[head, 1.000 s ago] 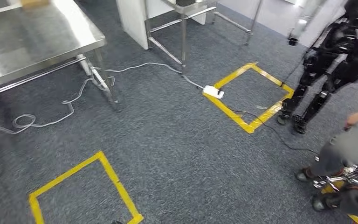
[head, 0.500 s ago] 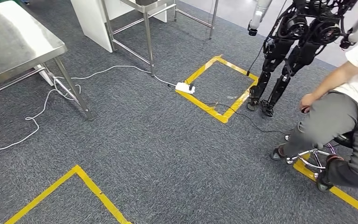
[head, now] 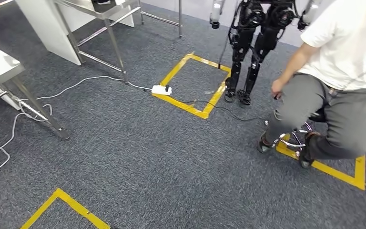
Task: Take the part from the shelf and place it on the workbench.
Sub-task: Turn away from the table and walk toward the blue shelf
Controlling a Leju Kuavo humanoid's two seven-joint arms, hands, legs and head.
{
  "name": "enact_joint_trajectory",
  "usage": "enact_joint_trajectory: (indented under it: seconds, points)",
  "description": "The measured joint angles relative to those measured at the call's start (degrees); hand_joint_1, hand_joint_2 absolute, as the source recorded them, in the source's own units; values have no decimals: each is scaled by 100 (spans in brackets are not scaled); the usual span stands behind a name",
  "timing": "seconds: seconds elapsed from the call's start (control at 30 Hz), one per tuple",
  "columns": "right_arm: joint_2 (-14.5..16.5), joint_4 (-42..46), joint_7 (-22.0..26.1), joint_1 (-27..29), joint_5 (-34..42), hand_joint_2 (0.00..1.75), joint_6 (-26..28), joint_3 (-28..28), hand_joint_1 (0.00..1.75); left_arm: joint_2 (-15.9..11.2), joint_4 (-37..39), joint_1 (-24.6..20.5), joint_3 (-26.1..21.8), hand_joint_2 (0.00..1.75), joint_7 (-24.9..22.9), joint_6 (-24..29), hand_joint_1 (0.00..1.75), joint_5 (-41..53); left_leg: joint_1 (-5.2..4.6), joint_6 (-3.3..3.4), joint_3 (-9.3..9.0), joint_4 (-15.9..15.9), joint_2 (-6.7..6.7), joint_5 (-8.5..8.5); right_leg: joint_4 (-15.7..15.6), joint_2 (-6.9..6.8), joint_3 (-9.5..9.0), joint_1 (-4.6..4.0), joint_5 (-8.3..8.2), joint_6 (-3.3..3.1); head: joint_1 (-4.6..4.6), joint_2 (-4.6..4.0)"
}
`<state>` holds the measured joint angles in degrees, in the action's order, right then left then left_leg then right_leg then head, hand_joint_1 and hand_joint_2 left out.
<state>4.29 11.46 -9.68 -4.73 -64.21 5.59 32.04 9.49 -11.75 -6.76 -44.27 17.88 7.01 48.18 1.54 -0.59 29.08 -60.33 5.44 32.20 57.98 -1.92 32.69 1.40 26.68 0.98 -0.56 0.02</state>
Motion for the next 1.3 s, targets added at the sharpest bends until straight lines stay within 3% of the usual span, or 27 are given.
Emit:
enact_joint_trajectory:
  seconds: [0.03,0.07,0.1,0.13,0.17,0.2,0.23,0.3,0.37,0.43,0.5,0.57,0.63,0.67,0.7,0.73,0.8,0.87,0.93,0.97,1.03,1.1,1.13,1.17,1.2,1.23,1.3]
  points:
    - [0,-1,-9,6,-6,175,-1,0,0,1,0,-8,-10,0,-3,-15,0,-1,12,-10,122,-285,-199,184,-12,67,-17,32,-21,-52,-15,0]
    - [1,-1,-14,11,-9,175,-1,0,0,-1,1,-7,-20,0,-8,-25,0,0,11,-8,299,-664,-377,404,-11,137,-8,9,-31,-88,-22,0]
    - [3,-1,-19,12,-13,175,-1,0,0,-1,1,0,-29,0,-12,-32,0,1,12,-2,496,-1058,-482,588,-8,221,2,-8,-40,-121,-25,0]
    - [3,-2,-24,15,-14,175,-1,0,0,-1,2,8,-34,0,-16,-34,0,2,11,3,650,-1339,-534,672,-6,312,6,-24,-44,-130,-25,0]
    - [3,-3,-29,22,-15,175,-1,0,0,-2,2,14,-38,0,-19,-33,0,2,12,9,723,-1426,-555,628,-3,406,4,-36,-46,-133,-22,0]
    - [3,-4,-34,29,-15,175,-1,0,0,-2,2,14,-40,0,-19,-33,0,2,14,19,692,-1282,-569,460,1,498,-6,-42,-45,-132,-25,0]
    - [3,-4,-39,34,-15,175,-1,0,0,-2,2,13,-42,0,-19,-32,0,3,17,33,569,-942,-622,211,5,587,-17,-44,-45,-130,-25,0]
    - [9,-6,-36,33,-21,175,8,0,0,-5,2,10,-49,0,-17,-33,0,5,29,70,298,-204,-886,-186,26,741,-8,-62,-42,-110,-22,0]
    - [15,-7,-3,21,-40,175,22,0,0,-7,2,5,-55,0,-17,-34,0,8,9,114,207,99,-1027,-285,34,863,49,-74,-56,-45,-16,0]
    - [10,-7,38,17,-68,175,28,0,0,1,2,-3,-60,0,-14,-34,0,16,-20,188,199,146,-890,-316,31,946,121,-68,-85,41,-18,0]
    - [2,-7,52,9,-90,175,29,0,0,17,1,-16,-67,0,-6,-34,0,26,-17,285,167,213,-747,-366,214,717,246,-75,-7,70,-8,0]
    - [-1,-7,51,-11,-102,175,27,0,0,25,-1,-21,-72,0,-8,-34,0,34,-23,341,147,246,-583,-379,844,374,574,-69,285,49,13,0]
    - [-3,-7,50,-17,-113,175,24,0,0,24,-1,-15,-73,0,-27,-32,0,46,-38,347,148,244,-406,-367,1573,272,958,-36,555,71,22,0]
    - [-5,-7,49,-7,-120,175,23,0,0,24,-1,-14,-74,0,-36,-31,0,58,-40,340,148,243,-327,-359,1707,259,1025,-16,577,110,21,0]
    - [-7,-7,48,8,-127,175,23,0,0,24,-1,-14,-74,0,-43,-30,0,73,-38,326,145,243,-254,-350,1601,237,961,6,515,165,24,0]
    - [-9,-7,46,22,-132,175,25,0,0,24,0,-14,-74,0,-50,-30,0,90,-31,306,135,242,-184,-338,1253,180,761,30,387,224,23,0]
    - [8,-7,46,20,-135,175,29,0,0,19,-3,-15,-74,0,-62,-31,0,115,-46,232,83,237,-51,-293,431,-139,273,43,130,289,38,0]
    - [37,-7,46,-5,-136,175,33,0,0,11,-7,-25,-74,0,-68,-33,0,124,-79,138,13,237,67,-230,95,-335,71,8,21,230,25,0]
    - [44,-9,48,-14,-148,175,40,0,0,15,-7,-51,-73,0,-69,-35,0,124,-66,62,-49,256,189,-185,100,-203,100,-27,2,124,-2,0]
    - [42,-9,48,-8,-158,175,47,1,0,21,-7,-66,-73,0,-69,-38,0,124,-40,27,-65,233,169,-148,91,-128,99,-14,-6,77,-6,0]
    - [38,-9,47,1,-176,175,62,2,0,30,-7,-80,-72,0,-84,-45,0,125,1,-14,41,-89,-105,96,74,18,72,17,-25,-36,-32,0]
    - [43,-10,45,3,-170,175,68,2,0,31,-5,-58,-72,0,-111,-53,0,132,9,0,393,-848,-442,511,71,163,79,-10,-33,-124,-50,0]
    - [45,-10,41,3,-157,175,63,3,0,31,-3,-39,-72,0,-127,-59,0,140,7,14,591,-1219,-516,656,72,252,81,-38,-32,-147,-49,0]
    - [47,-11,37,10,-144,175,56,4,0,32,-2,-19,-72,0,-137,-63,0,148,4,34,725,-1427,-547,680,74,346,78,-63,-33,-155,-48,0]
    - [46,-11,32,20,-132,175,46,5,0,34,0,-4,-72,0,-146,-67,0,157,1,61,757,-1407,-562,573,76,442,67,-83,-32,-156,-49,0]
    - [46,-11,26,30,-126,175,38,8,0,36,1,2,-72,0,-154,-67,0,163,-4,97,684,-1168,-588,362,77,532,52,-97,-32,-155,-48,0]
    - [54,-12,23,43,-128,175,31,10,0,33,2,1,-72,0,-161,-66,0,175,-26,181,380,-392,-770,-94,83,686,26,-120,-32,-149,-46,0]
